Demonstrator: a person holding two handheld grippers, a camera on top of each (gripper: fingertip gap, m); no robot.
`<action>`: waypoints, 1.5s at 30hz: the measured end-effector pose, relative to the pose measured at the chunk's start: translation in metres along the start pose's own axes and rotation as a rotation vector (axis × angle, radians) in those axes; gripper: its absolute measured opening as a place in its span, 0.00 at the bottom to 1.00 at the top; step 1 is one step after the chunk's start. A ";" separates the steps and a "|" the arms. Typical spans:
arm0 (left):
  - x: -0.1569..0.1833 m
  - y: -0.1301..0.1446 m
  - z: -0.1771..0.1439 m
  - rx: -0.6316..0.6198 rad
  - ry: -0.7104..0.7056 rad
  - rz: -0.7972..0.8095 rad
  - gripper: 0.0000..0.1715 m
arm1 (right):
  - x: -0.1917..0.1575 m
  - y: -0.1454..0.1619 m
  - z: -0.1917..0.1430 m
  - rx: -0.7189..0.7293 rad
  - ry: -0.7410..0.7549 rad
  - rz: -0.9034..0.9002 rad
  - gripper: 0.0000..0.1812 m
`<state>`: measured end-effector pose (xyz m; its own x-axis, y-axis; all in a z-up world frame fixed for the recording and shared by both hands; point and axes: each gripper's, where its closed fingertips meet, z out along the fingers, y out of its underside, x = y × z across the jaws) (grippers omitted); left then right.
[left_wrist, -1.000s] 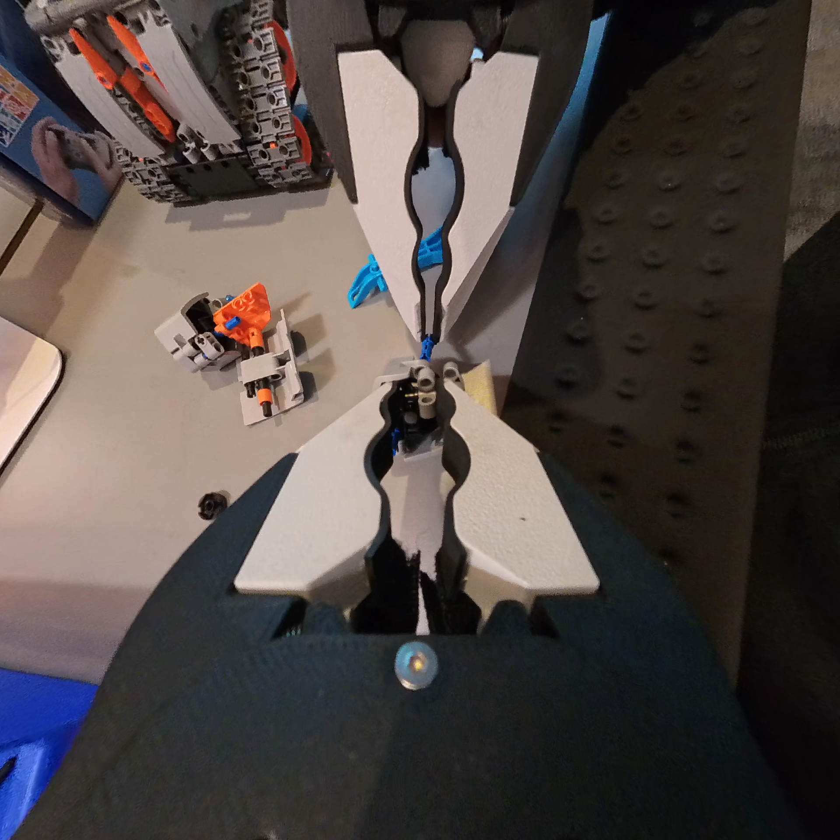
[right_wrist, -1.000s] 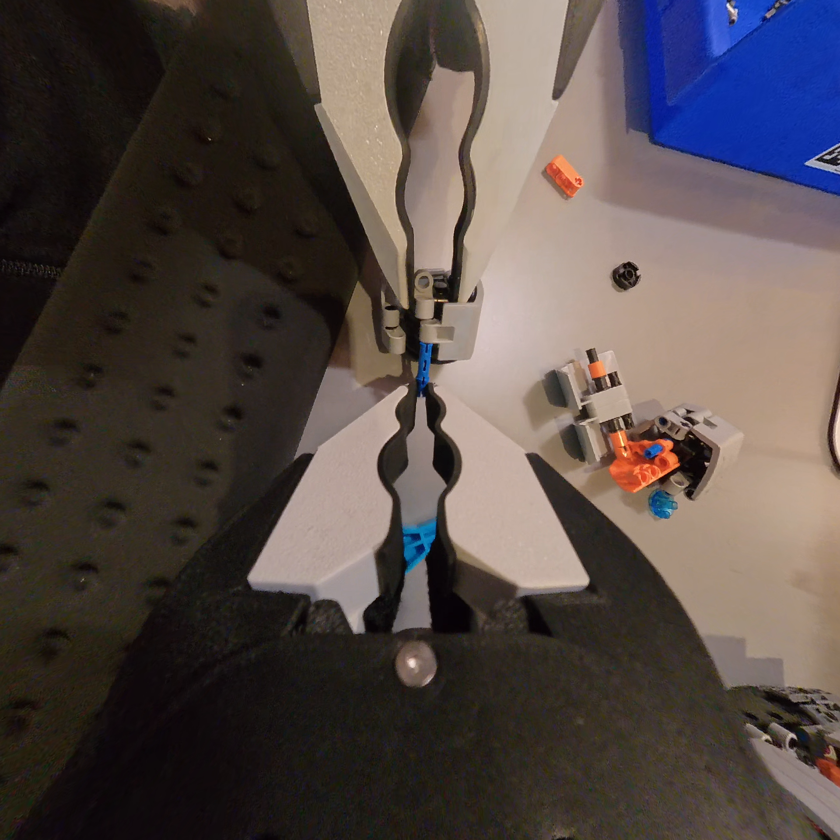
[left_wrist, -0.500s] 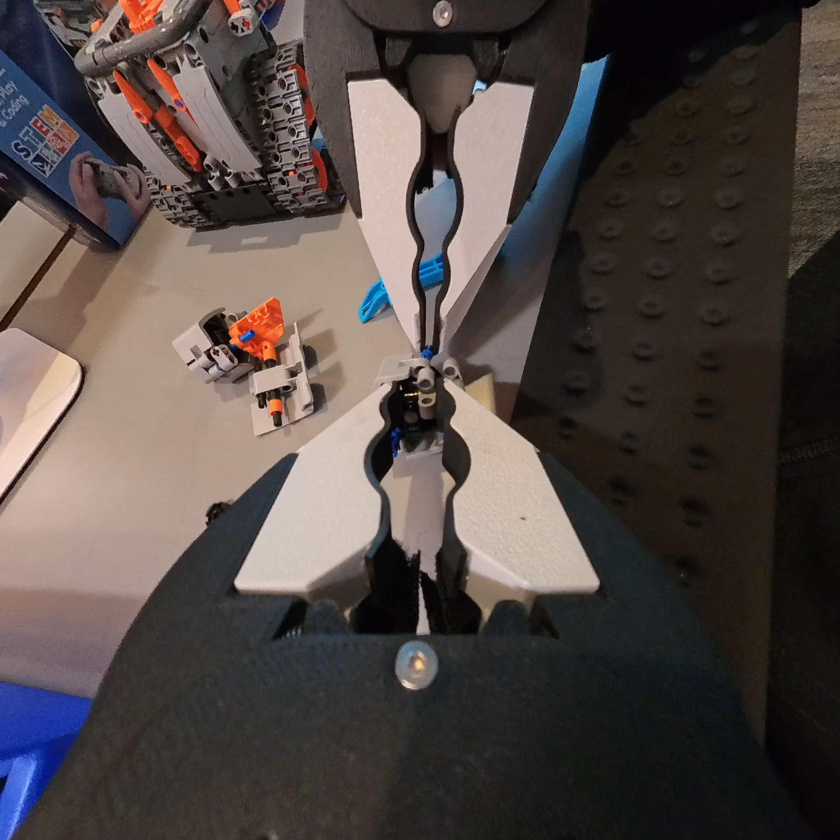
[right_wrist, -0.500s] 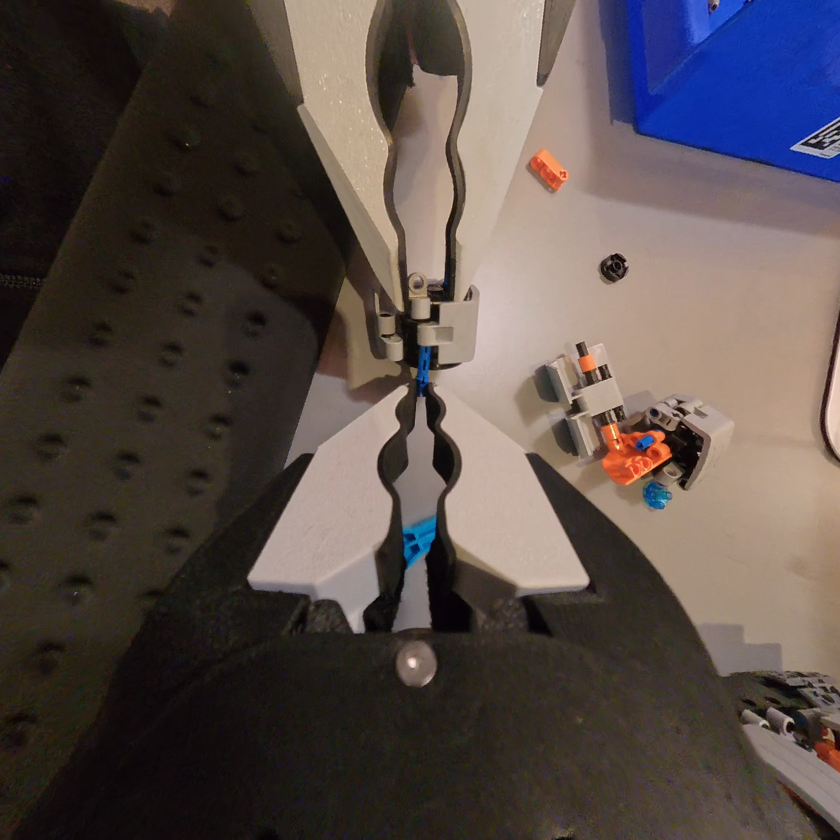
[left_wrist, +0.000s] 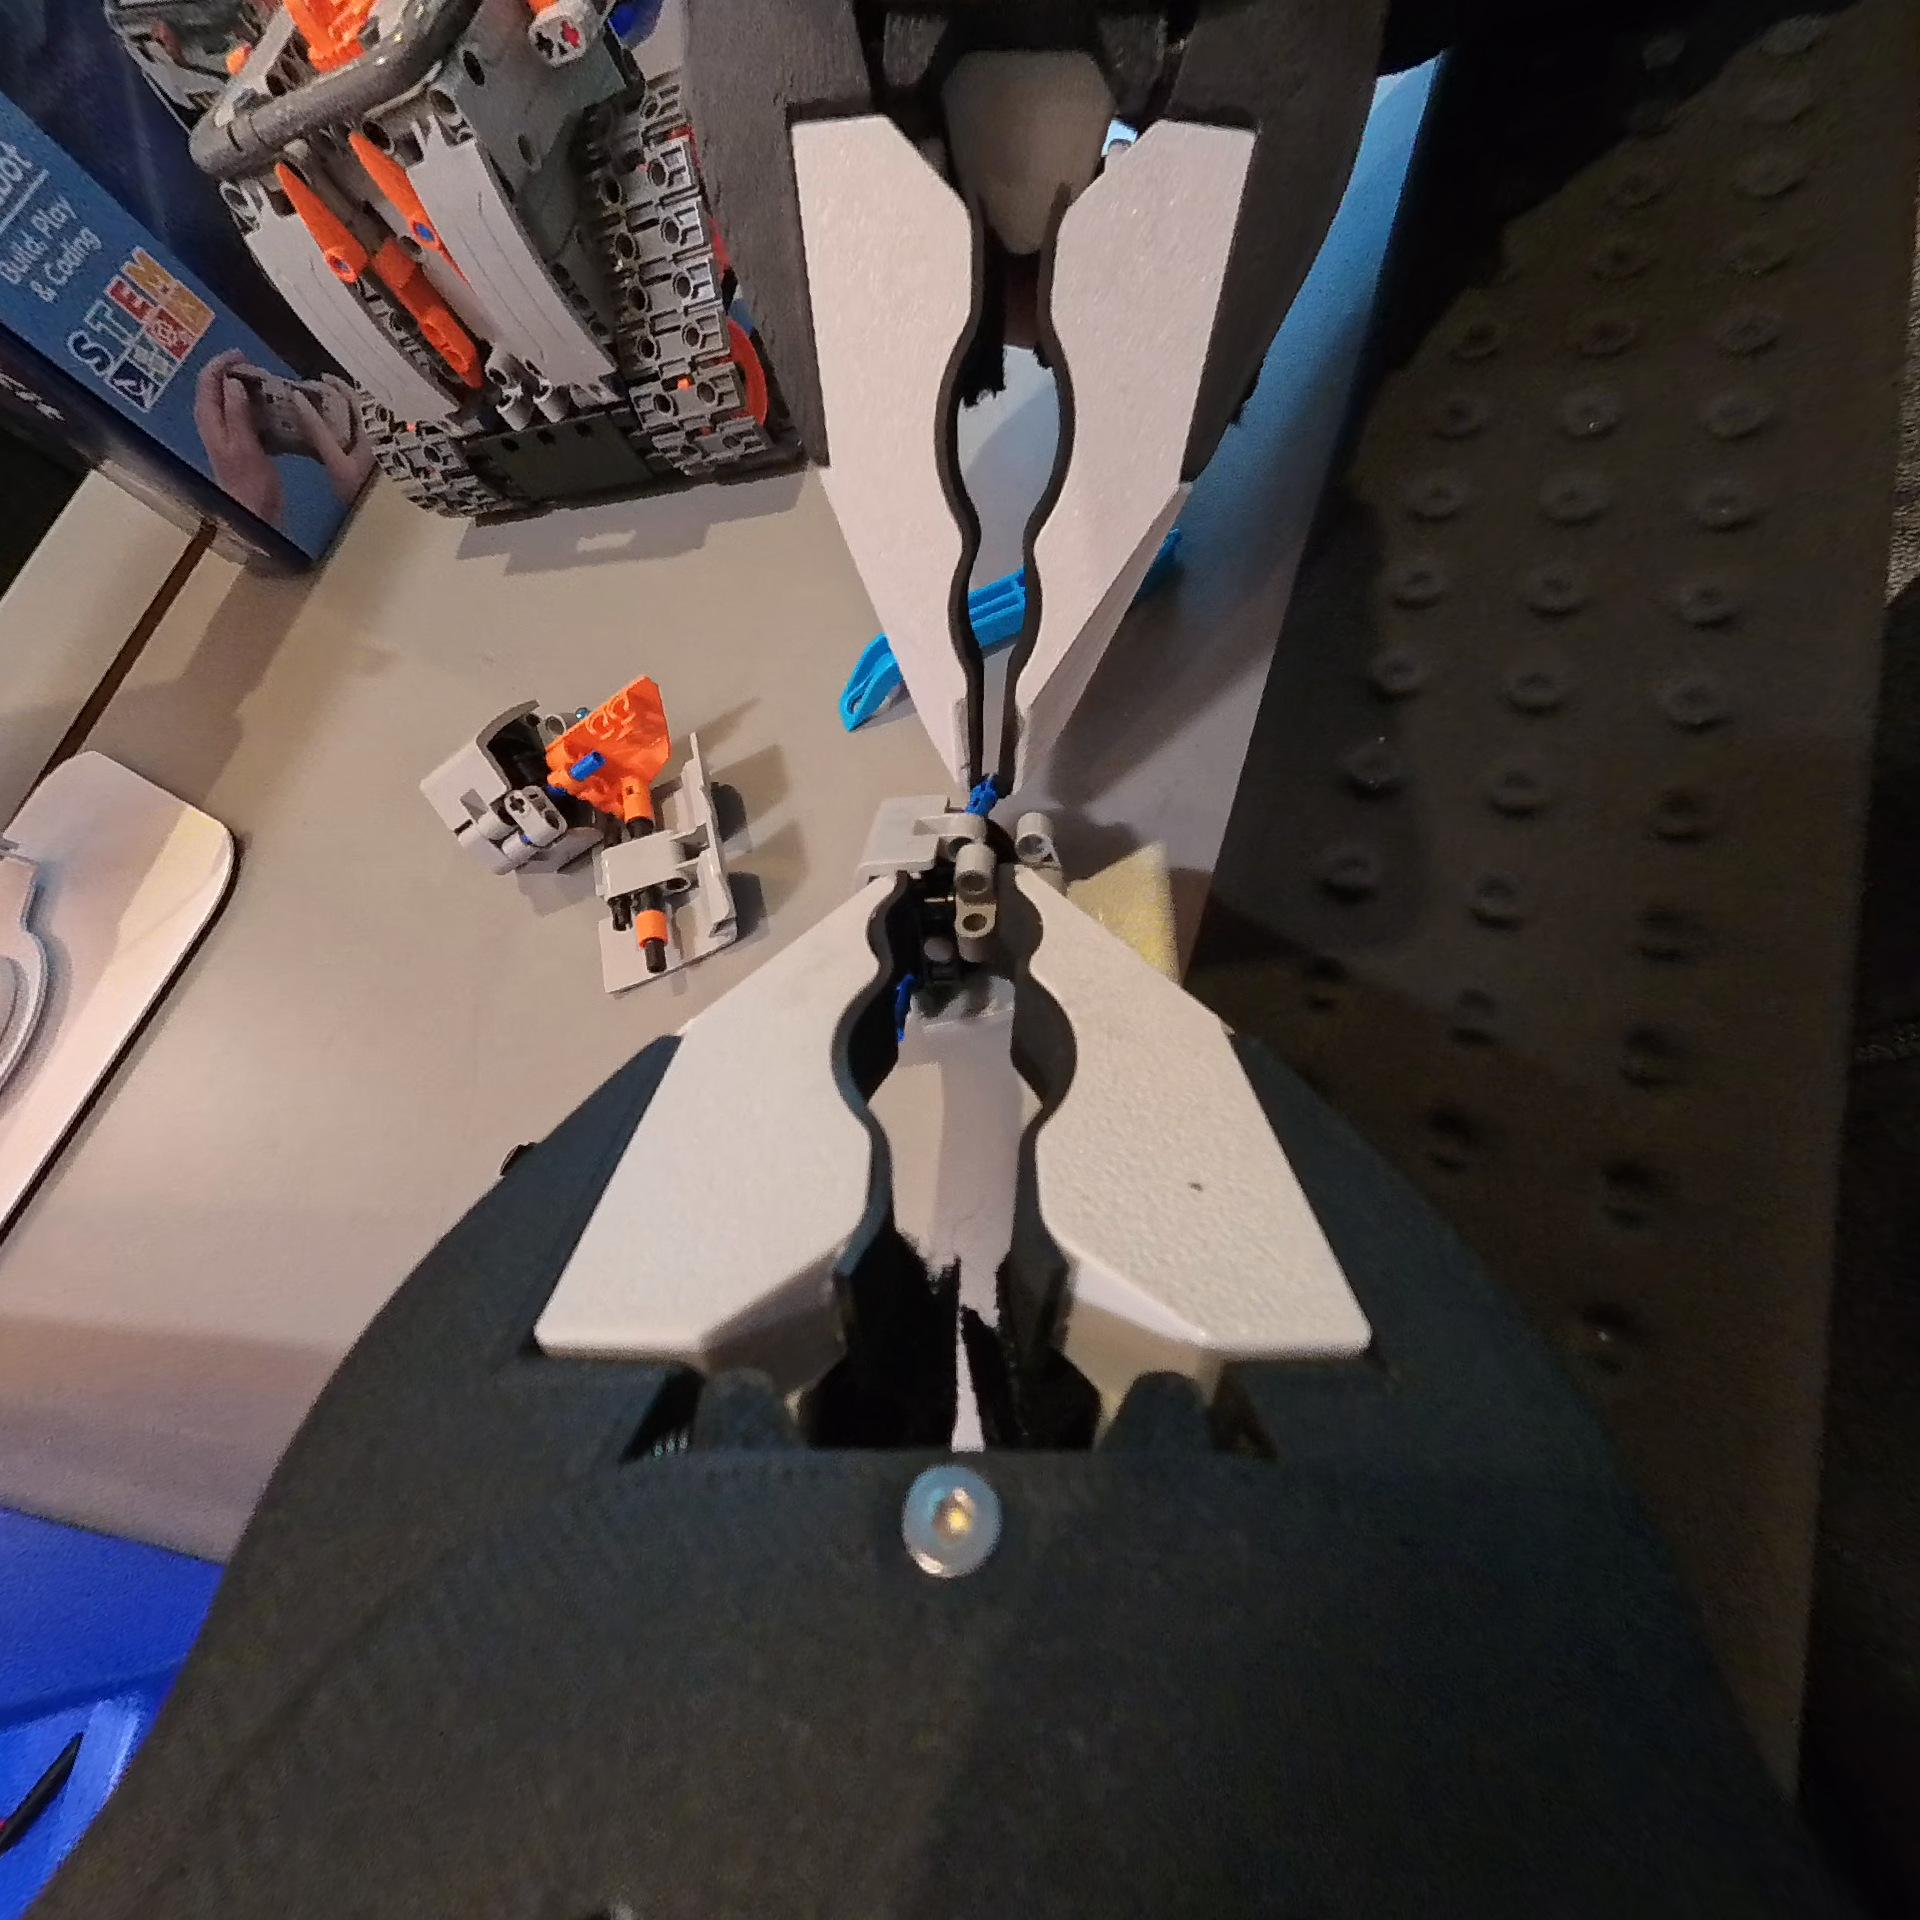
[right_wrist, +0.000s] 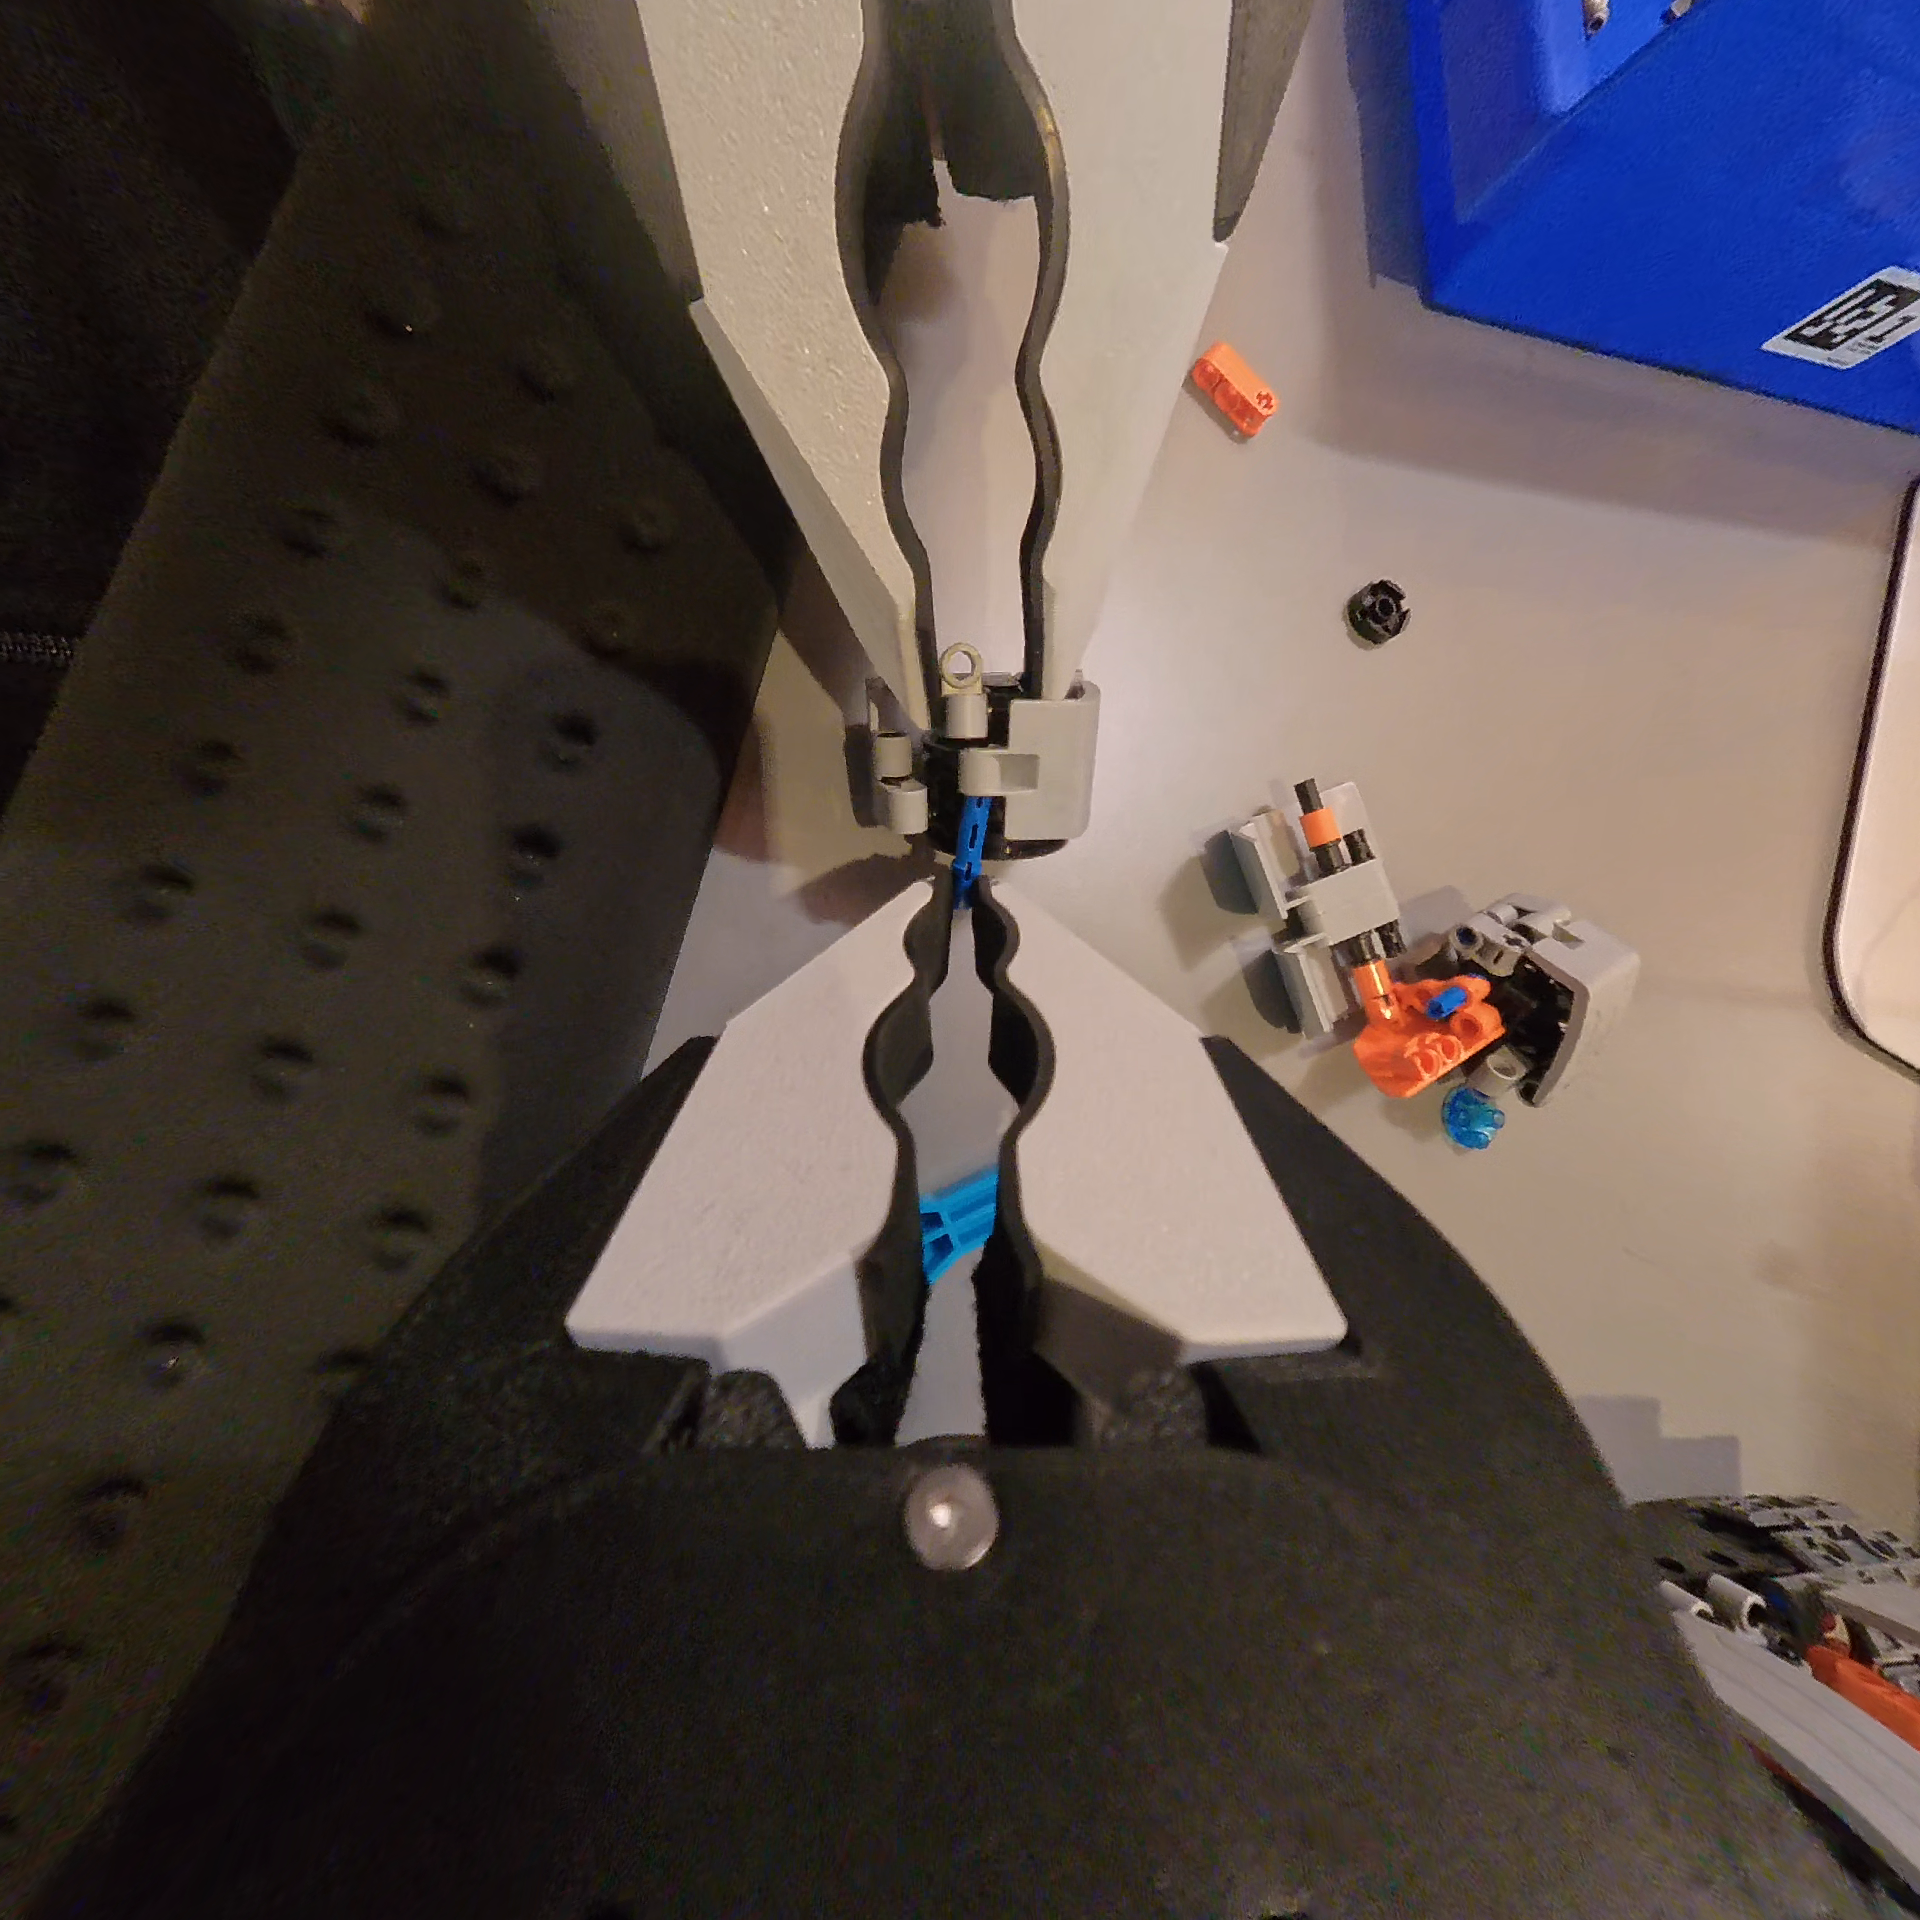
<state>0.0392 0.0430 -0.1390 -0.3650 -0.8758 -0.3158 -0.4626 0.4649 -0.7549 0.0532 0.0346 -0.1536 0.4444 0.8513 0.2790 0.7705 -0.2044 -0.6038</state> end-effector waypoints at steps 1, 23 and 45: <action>0.000 0.000 0.000 0.002 -0.002 -0.001 0.08 | 0.000 -0.001 0.000 0.000 0.004 -0.004 0.00; 0.002 0.004 0.004 -0.023 0.012 0.021 0.08 | 0.009 -0.002 -0.003 -0.068 0.150 -0.147 0.00; -0.005 0.009 0.005 -0.025 0.012 -0.009 0.13 | 0.006 -0.003 -0.003 -0.022 0.112 -0.150 0.00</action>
<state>0.0411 0.0506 -0.1471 -0.3700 -0.8786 -0.3020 -0.4861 0.4601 -0.7429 0.0549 0.0391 -0.1477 0.3709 0.8143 0.4465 0.8413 -0.0910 -0.5329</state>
